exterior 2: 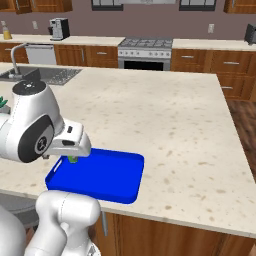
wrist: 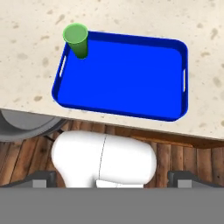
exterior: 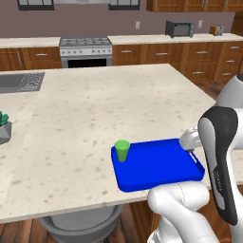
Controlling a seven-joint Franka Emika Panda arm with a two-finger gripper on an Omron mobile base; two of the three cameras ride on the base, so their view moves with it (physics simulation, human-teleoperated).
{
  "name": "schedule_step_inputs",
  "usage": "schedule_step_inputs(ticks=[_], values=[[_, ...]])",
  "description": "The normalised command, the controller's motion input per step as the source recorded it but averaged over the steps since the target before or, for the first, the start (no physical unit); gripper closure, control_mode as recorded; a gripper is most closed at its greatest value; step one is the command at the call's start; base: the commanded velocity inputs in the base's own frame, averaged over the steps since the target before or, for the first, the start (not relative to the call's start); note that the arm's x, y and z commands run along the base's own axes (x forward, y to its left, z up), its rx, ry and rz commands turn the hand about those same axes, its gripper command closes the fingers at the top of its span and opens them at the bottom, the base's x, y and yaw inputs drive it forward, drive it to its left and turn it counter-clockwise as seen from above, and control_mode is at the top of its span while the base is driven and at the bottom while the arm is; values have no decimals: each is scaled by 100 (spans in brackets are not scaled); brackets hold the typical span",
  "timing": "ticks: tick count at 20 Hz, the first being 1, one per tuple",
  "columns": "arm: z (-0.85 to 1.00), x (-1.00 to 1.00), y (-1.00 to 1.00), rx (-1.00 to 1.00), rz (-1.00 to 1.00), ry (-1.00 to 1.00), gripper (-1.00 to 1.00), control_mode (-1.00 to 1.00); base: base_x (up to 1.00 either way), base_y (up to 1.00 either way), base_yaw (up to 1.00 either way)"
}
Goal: There is a tray on the dining counter. Grab the cup, mug, and pitcher and place them on the tray. The pitcher may be placed next to the tray if it cannot fit the tray.
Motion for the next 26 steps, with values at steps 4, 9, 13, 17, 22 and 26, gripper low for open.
schedule_step_inputs(ticks=[4, 9, 13, 17, 22, 26], values=[[0, 0, 0, 0, -4, 0, -100, -100, 0, 0, 0], [6, 1, 0, 1, -11, 0, -100, 100, 1, 0, -3], [1, 0, 0, 1, -9, 0, -100, -100, 1, 0, -5], [0, -23, -38, 0, 3, -1, -100, -100, 0, 0, 0], [0, -97, -83, 1, 12, -7, -100, -100, 0, 0, 0], [0, -100, -100, 9, 1, -8, -100, -100, 0, 0, 0]])
